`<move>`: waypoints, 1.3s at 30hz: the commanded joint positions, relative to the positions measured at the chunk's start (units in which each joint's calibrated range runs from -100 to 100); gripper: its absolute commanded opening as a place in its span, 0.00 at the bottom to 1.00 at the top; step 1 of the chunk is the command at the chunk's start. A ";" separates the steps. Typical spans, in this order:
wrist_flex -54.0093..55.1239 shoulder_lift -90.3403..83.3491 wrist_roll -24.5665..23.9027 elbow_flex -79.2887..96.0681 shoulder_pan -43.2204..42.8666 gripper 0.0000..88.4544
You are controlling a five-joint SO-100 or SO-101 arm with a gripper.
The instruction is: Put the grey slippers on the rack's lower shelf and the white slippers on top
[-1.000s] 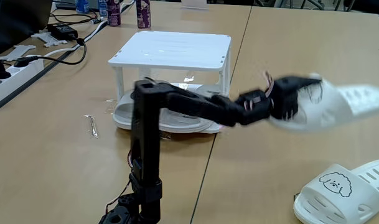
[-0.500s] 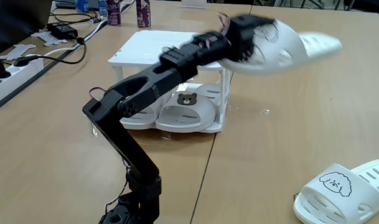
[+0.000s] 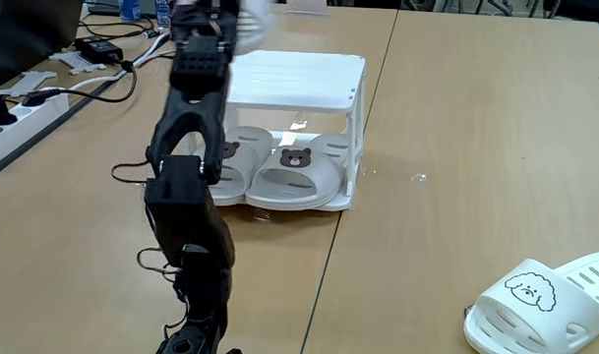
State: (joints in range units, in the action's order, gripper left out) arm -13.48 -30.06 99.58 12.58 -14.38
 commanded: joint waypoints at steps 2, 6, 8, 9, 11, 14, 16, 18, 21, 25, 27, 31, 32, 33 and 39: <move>0.02 4.10 0.42 -3.87 -6.92 0.01; 0.19 15.97 0.42 -15.06 -10.21 0.01; 0.19 22.28 0.42 -22.19 -10.12 0.01; 0.19 25.31 0.42 -25.98 -9.80 0.01; 0.19 32.38 0.42 -34.64 -8.64 0.01; 0.19 40.96 0.42 -44.65 -6.42 0.01; 0.19 46.09 0.42 -50.69 -5.44 0.01; 0.19 50.97 0.42 -56.47 -4.20 0.01; 0.19 57.95 0.42 -64.95 -2.07 0.01; 0.19 63.59 0.42 -69.82 -0.59 0.01; 0.28 65.36 0.42 -70.18 0.57 0.01; 0.28 66.45 0.42 -69.82 0.73 0.01; 0.28 66.54 0.42 -69.64 0.73 0.01; 0.28 66.54 0.42 -69.37 0.73 0.01; 0.36 66.03 0.42 -69.28 0.16 0.29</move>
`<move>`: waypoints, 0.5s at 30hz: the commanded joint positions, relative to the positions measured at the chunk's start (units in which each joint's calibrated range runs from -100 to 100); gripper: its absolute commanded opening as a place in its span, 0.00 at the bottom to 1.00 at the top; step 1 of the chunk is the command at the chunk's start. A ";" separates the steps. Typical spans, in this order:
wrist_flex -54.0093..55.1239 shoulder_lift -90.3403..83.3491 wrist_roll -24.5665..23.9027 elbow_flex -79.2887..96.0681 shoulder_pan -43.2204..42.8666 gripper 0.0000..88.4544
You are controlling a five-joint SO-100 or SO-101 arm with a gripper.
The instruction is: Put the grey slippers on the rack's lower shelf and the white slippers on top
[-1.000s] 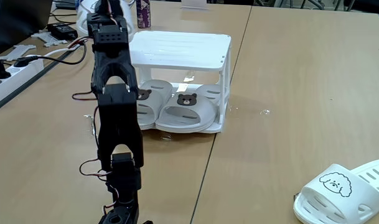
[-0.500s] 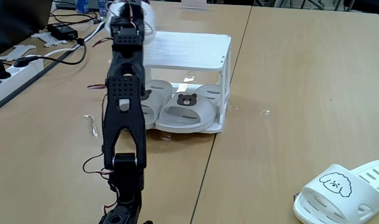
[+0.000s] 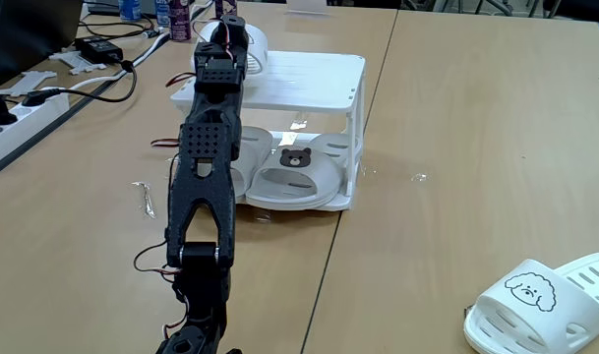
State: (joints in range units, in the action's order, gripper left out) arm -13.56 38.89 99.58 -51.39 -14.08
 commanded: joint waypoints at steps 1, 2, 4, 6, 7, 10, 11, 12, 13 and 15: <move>0.45 -3.00 0.42 -5.31 -0.23 0.31; 0.45 -3.09 0.42 -5.31 -0.31 0.32; 0.36 -3.17 0.42 -5.31 -0.39 0.33; 0.19 -3.34 0.42 -5.31 -0.39 0.33; 0.10 -4.01 0.42 -4.94 -0.39 0.33; 0.10 -9.06 0.42 2.00 -0.47 0.33; 0.19 -11.50 0.42 5.52 -0.39 0.33; 0.27 -14.70 0.42 9.94 -0.31 0.33; 0.27 -16.97 0.42 13.10 -0.31 0.33; 0.27 -20.92 0.42 17.97 -0.31 0.33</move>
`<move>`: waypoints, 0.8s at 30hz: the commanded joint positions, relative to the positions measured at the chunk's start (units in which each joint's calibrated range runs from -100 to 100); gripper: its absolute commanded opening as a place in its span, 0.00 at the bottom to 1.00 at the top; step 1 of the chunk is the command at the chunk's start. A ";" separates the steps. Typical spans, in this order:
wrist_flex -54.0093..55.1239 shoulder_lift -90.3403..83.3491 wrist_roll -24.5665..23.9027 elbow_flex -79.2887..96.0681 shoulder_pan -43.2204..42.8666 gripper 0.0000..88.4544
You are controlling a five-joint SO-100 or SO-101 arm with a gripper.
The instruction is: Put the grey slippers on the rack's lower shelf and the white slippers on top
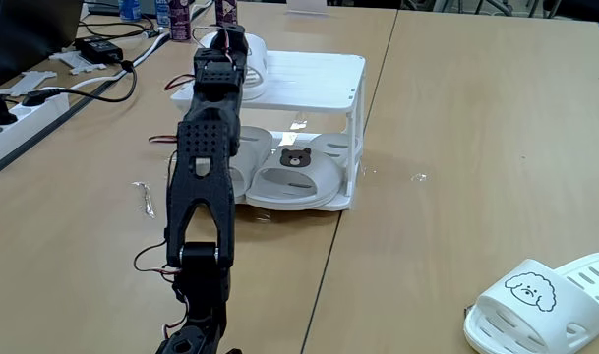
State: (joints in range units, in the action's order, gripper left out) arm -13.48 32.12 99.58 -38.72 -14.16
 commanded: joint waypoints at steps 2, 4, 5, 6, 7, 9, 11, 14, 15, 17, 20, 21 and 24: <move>0.28 -17.27 0.42 8.73 -0.23 0.33; 0.28 -19.97 0.42 11.71 -0.23 0.33; 0.28 -21.56 0.42 13.87 -0.23 0.33; 0.28 -22.66 0.42 15.58 -0.23 0.33; 0.28 -23.92 0.42 17.30 -0.23 0.33; 0.28 -26.19 0.42 21.18 -0.23 0.33; 0.28 -28.72 0.42 25.15 -0.23 0.33; 0.36 -33.51 0.42 32.09 -0.07 0.32; 0.36 -35.11 0.42 34.26 0.18 0.32; 0.36 -38.90 0.42 38.59 0.51 0.32; 0.62 -46.55 0.42 44.54 1.33 0.32; 0.62 -50.68 0.42 46.89 1.49 0.31; 0.71 -59.85 0.42 52.93 3.80 0.13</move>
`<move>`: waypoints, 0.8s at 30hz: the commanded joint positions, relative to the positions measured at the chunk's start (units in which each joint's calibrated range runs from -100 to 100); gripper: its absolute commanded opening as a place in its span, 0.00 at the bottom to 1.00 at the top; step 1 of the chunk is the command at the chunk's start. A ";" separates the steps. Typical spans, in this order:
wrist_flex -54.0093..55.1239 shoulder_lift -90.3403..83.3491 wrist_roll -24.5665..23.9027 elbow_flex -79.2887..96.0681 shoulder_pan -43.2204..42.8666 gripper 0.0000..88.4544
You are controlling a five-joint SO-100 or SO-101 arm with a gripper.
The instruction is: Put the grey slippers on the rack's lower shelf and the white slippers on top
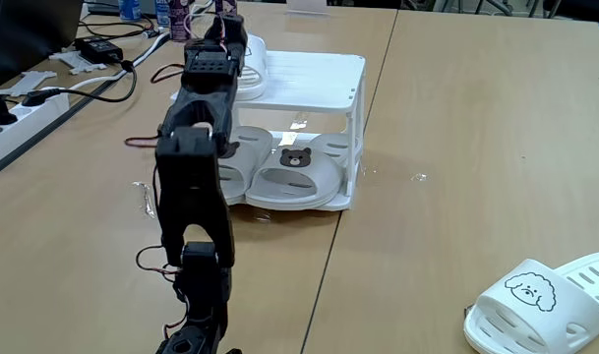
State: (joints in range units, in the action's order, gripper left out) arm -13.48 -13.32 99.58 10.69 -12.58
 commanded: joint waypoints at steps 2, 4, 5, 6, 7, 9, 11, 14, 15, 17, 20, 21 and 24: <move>0.88 -18.86 0.42 7.67 4.85 0.00; 8.30 -21.81 0.42 13.17 7.24 0.01; 16.50 -22.90 0.42 18.13 8.80 0.01; 22.79 -23.41 0.42 22.55 9.87 0.01; 29.35 -23.83 0.42 27.24 11.19 0.01; 42.55 -24.84 0.42 37.80 14.31 0.01; 53.51 -26.35 0.42 48.17 16.61 0.01; 59.72 -28.71 0.42 60.62 18.34 0.01; 60.50 -28.96 0.42 63.24 18.42 0.01; 63.35 -28.46 0.42 68.29 18.42 0.01; 68.27 -28.20 0.42 75.51 18.51 0.01; 69.56 -28.20 0.42 78.48 19.00 0.01; 70.16 -28.20 0.42 84.89 20.48 0.01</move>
State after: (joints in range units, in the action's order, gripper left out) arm 54.76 -39.55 99.58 91.46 6.44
